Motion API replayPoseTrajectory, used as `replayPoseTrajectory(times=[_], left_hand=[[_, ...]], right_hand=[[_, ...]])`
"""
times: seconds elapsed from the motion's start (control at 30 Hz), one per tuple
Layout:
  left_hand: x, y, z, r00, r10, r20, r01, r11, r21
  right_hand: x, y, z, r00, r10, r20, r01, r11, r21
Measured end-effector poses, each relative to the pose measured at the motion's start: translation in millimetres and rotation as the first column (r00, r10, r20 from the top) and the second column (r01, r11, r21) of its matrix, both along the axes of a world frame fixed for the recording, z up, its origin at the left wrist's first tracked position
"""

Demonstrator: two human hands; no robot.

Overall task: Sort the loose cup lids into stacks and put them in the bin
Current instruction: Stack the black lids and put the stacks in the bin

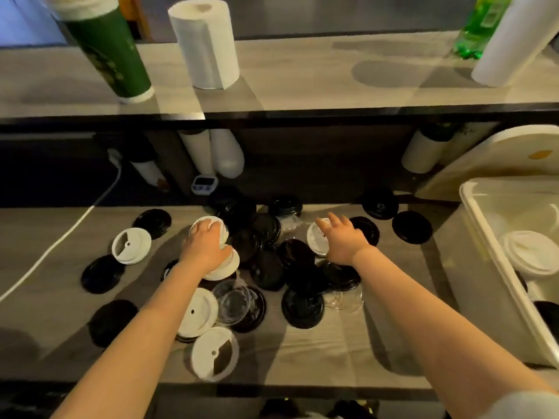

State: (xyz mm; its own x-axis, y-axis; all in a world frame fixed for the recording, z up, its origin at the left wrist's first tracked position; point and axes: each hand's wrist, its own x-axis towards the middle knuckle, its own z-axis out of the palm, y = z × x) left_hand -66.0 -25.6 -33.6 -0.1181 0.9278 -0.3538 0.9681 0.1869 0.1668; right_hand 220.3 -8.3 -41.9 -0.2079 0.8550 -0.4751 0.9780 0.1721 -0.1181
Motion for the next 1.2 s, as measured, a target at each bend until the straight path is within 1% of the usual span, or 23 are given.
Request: replayPoseTrajectory(times=[0.07,0.17,0.33,0.4,0.47,0.6,0.7,0.77,0.83,0.97,1.07,1.13,1.2], left_hand=[[-10.4,4.0,-2.1,1.0,0.008,-0.006,-0.008,1.0,0.0],[-18.9,9.6,-5.8,1.0,0.008,-0.013,-0.008,1.0,-0.007],[-24.9,20.0,-10.9,1.0,0.025,0.012,-0.025,1.0,-0.015],[-27.6,25.3,-12.1,0.998,0.055,0.025,-0.054,0.998,-0.03],[-29.3,29.8,-13.9,0.996,0.079,0.047,-0.076,0.995,-0.057],[-28.1,34.1,-15.9,0.995,0.083,0.048,-0.078,0.994,-0.081],[-29.3,35.5,-15.2,0.996,0.085,0.032,-0.083,0.995,-0.055],[-31.1,35.7,-14.4,0.996,0.083,0.014,-0.082,0.996,-0.016],[-32.0,34.7,-12.1,0.996,0.09,0.028,-0.09,0.996,0.028],[-33.5,25.1,-2.5,0.983,0.12,0.137,-0.142,0.977,0.161],[-27.0,10.3,12.1,0.955,0.124,0.271,-0.196,0.946,0.259],[-19.1,-0.7,22.1,0.902,0.156,0.402,-0.272,0.93,0.249],[-10.7,-9.6,28.2,0.825,0.182,0.536,-0.347,0.91,0.225]], right_hand=[[-2.5,-0.9,-7.9,1.0,-0.029,0.012,0.029,0.999,0.013],[-4.2,-3.6,-17.0,0.998,-0.04,0.038,0.035,0.992,0.121],[-1.7,-2.8,-16.5,0.998,-0.06,-0.016,0.062,0.979,0.196],[-0.2,-2.4,-13.0,0.992,-0.098,-0.076,0.112,0.971,0.212],[0.8,-3.6,-9.5,0.975,-0.147,-0.166,0.183,0.956,0.229],[-2.6,-9.2,-2.2,0.905,-0.229,-0.359,0.332,0.907,0.259],[-10.6,-13.4,4.2,0.845,-0.25,-0.472,0.402,0.88,0.253],[-18.2,-16.2,8.8,0.821,-0.245,-0.515,0.421,0.87,0.258],[-26.8,-18.6,12.5,0.802,-0.229,-0.552,0.429,0.864,0.265],[-45.4,-22.1,19.9,0.732,-0.165,-0.661,0.437,0.858,0.269],[-63.5,-24.3,28.6,0.641,-0.128,-0.757,0.44,0.869,0.226],[-76.7,-26.6,35.1,0.579,-0.096,-0.81,0.429,0.88,0.202],[-88.5,-29.8,42.1,0.526,-0.066,-0.848,0.408,0.895,0.183]])
